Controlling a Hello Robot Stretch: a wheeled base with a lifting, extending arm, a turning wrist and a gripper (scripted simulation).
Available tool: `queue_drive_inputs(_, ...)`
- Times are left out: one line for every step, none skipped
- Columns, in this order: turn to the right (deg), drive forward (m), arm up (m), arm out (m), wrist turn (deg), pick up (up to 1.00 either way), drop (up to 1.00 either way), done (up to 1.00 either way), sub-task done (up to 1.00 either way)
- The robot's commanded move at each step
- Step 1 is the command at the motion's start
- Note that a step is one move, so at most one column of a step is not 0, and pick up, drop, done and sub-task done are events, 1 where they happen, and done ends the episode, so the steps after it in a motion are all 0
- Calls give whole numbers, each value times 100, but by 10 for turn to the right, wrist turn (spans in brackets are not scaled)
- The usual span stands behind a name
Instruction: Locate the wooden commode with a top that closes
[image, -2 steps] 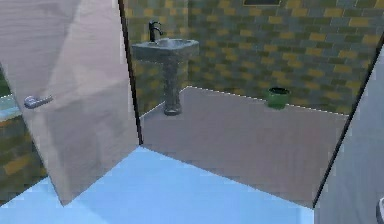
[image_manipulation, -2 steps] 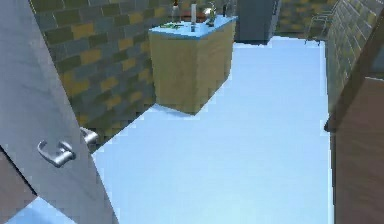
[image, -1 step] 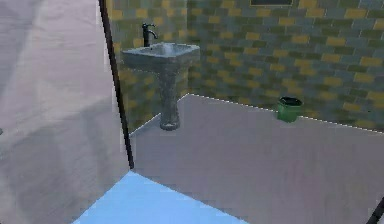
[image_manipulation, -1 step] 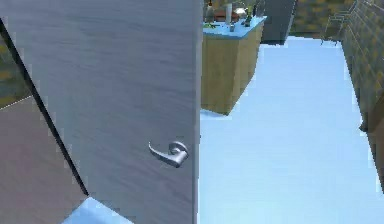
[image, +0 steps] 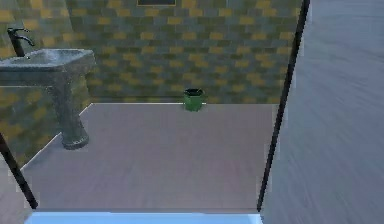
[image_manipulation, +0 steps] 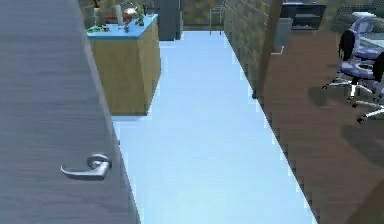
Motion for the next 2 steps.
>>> queue_drive_inputs(0, 100, 0, 0, 0, 0, 0, 0, 0)
queue_drive_inputs(0, 35, 0, 0, 0, 0, 0, 0, 0)
